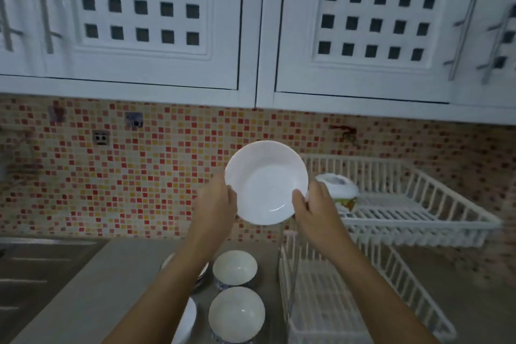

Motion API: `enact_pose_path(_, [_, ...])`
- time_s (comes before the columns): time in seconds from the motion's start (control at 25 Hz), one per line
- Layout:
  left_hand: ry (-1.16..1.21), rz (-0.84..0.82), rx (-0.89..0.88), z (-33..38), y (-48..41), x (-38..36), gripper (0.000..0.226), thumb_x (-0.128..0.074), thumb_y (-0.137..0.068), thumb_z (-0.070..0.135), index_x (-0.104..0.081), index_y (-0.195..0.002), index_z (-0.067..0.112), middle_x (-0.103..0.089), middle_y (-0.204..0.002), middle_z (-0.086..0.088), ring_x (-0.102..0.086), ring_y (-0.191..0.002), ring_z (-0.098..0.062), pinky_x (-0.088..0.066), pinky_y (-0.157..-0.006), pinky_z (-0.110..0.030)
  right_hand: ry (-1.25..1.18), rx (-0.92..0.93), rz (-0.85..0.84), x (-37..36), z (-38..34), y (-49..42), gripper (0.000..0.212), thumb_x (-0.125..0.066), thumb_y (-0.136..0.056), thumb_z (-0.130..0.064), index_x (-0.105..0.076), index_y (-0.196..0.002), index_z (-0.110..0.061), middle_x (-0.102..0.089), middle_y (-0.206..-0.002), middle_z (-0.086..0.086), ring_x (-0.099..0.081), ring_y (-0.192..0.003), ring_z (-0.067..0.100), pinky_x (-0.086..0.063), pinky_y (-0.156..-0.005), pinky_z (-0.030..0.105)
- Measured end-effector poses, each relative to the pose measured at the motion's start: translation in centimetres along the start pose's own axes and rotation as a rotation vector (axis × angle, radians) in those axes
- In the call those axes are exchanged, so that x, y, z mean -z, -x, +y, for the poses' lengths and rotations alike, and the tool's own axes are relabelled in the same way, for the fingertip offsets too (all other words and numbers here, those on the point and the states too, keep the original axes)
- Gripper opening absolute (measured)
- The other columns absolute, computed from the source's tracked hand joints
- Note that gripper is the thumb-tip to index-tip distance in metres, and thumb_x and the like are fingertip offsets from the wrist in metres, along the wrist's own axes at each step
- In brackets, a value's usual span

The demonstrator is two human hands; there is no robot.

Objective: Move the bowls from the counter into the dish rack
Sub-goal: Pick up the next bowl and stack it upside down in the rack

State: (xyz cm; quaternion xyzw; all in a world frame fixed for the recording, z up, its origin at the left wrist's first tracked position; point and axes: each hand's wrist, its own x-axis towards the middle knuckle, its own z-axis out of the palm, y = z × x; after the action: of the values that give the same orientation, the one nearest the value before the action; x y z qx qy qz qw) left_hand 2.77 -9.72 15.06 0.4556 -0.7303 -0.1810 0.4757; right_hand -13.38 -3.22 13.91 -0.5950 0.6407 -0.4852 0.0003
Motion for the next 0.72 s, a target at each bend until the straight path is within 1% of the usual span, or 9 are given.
enact_pose_path(0.12, [0.063, 0.043, -0.064, 4.2, -1.2, -3.9, 0.03, -0.04, -0.098, 0.014, -0.046, -0.127, 0.01, -0.054, -0.09, -0.001, -0.054, -0.063, -0.008, -0.045, -0.048, -0.014, -0.114, 0.005, 0.09, 5.2, 1.4, -1.1, 0.044, -0.047, -0.095, -0.034, -0.036, -0.135, -0.02, -0.047, -0.12, -0.003, -0.054, -0.098, 0.011, -0.046, -0.071, 0.018])
enact_pose_path(0.24, [0.145, 0.049, -0.075, 8.4, -1.9, -8.5, 0.03, -0.038, -0.097, 0.011, -0.046, -0.126, 0.005, -0.059, -0.098, -0.012, -0.052, -0.061, -0.007, -0.046, -0.043, -0.016, -0.33, -0.056, 0.064, 9.2, 4.5, -2.3, 0.046, -0.049, -0.093, -0.039, -0.034, -0.135, -0.026, -0.051, -0.122, -0.005, -0.057, -0.094, 0.002, -0.052, -0.061, 0.011])
enact_pose_path(0.36, [0.167, -0.036, -0.04, 11.4, -2.1, -12.6, 0.03, -0.039, -0.098, 0.013, -0.046, -0.125, 0.002, -0.057, -0.097, -0.009, -0.053, -0.058, -0.007, -0.046, -0.039, -0.01, -0.424, -0.098, 0.035, 12.3, 8.2, -3.6, 0.04, -0.048, -0.09, -0.051, -0.038, -0.124, -0.033, -0.057, -0.116, -0.005, -0.062, -0.098, 0.011, -0.059, -0.078, 0.032])
enact_pose_path(0.4, [0.122, -0.071, -0.042, 12.0, -2.2, -13.3, 0.032, -0.041, -0.098, 0.019, -0.046, -0.125, 0.004, -0.059, -0.097, -0.007, -0.057, -0.061, -0.008, -0.05, -0.045, -0.012, -0.396, -0.091, 0.026, 13.1, 9.3, -4.1, 0.046, -0.049, -0.087, -0.056, -0.039, -0.125, -0.032, -0.059, -0.115, -0.005, -0.064, -0.096, 0.013, -0.059, -0.081, 0.04])
enact_pose_path(0.48, [-0.128, -0.086, -0.097, 12.7, -3.4, -14.2, 0.046, -0.045, -0.095, 0.038, -0.043, -0.13, 0.008, -0.064, -0.109, -0.011, -0.065, -0.08, -0.021, -0.058, -0.065, -0.031, -0.253, -0.04, 0.02, 14.8, 10.9, -4.8, 0.06, -0.05, -0.081, -0.06, -0.037, -0.131, -0.028, -0.06, -0.116, -0.003, -0.065, -0.091, 0.012, -0.059, -0.079, 0.04])
enact_pose_path(0.52, [-0.257, -0.059, -0.155, 13.1, -4.2, -14.4, 0.056, -0.047, -0.093, 0.045, -0.037, -0.136, 0.011, -0.06, -0.123, -0.013, -0.064, -0.097, -0.027, -0.056, -0.079, -0.039, -0.156, 0.01, 0.019, 15.5, 11.7, -5.2, 0.066, -0.05, -0.079, -0.062, -0.036, -0.134, -0.027, -0.061, -0.117, -0.003, -0.064, -0.091, 0.011, -0.06, -0.076, 0.037])
enact_pose_path(0.6, [-0.342, -0.004, -0.392, 14.5, -6.0, -14.6, 0.071, -0.051, -0.091, 0.044, -0.02, -0.147, 0.016, -0.034, -0.152, -0.009, -0.046, -0.13, -0.029, -0.042, -0.103, -0.043, 0.033, 0.1, 0.008, 16.7, 13.0, -6.1, 0.076, -0.05, -0.077, -0.068, -0.031, -0.139, -0.028, -0.058, -0.123, -0.004, -0.062, -0.098, 0.014, -0.058, -0.076, 0.034])
enact_pose_path(0.64, [-0.353, 0.007, -0.547, 15.3, -6.6, -14.8, 0.071, -0.052, -0.091, 0.04, -0.016, -0.148, 0.018, -0.026, -0.156, -0.007, -0.04, -0.135, -0.028, -0.038, -0.107, -0.041, 0.123, 0.131, -0.005, 17.0, 13.5, -6.6, 0.08, -0.05, -0.076, -0.07, -0.028, -0.141, -0.029, -0.055, -0.127, -0.003, -0.06, -0.104, 0.016, -0.057, -0.08, 0.036])
enact_pose_path(0.72, [-0.409, 0.016, -0.806, 16.3, -7.7, -15.6, 0.065, -0.055, -0.092, 0.027, -0.022, -0.148, 0.017, -0.036, -0.151, -0.009, -0.049, -0.128, -0.028, -0.045, -0.101, -0.04, 0.29, 0.181, -0.026, 17.1, 14.2, -7.5, 0.086, -0.051, -0.074, -0.073, -0.023, -0.143, -0.03, -0.05, -0.136, -0.002, -0.056, -0.114, 0.019, -0.053, -0.087, 0.038])
